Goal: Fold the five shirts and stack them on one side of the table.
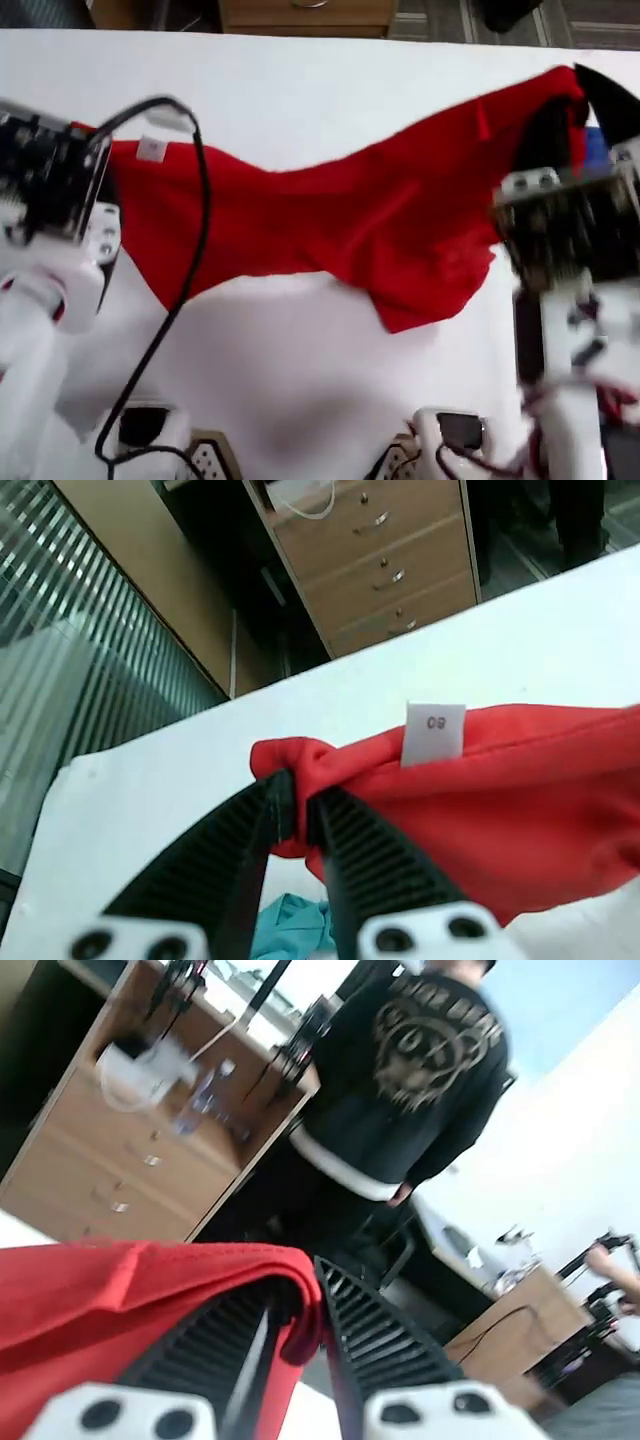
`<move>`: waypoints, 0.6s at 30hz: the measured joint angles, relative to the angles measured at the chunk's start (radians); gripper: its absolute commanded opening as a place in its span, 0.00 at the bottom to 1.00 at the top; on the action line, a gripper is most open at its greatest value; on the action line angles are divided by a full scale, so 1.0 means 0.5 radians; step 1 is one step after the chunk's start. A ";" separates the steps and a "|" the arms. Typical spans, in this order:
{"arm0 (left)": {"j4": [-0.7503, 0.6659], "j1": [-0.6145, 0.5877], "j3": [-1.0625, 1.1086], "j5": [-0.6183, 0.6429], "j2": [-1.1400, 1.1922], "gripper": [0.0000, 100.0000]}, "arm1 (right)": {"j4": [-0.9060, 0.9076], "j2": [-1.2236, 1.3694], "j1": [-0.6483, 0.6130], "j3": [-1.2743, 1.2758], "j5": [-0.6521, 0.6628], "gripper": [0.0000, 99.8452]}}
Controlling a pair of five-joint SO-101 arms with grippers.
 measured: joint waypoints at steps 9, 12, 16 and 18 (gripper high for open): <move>0.000 0.000 -0.009 0.000 -0.245 0.03 | -0.034 -0.310 0.000 -0.028 0.000 0.02; -0.025 -0.003 -0.028 0.000 -0.261 0.03 | -0.092 -0.334 -0.003 -0.043 -0.003 0.02; -0.089 -0.003 -0.028 0.000 -0.212 0.03 | -0.098 -0.328 -0.003 -0.043 -0.095 0.02; -0.120 -0.003 -0.028 0.000 -0.172 0.03 | -0.092 -0.325 -0.003 -0.043 -0.132 0.02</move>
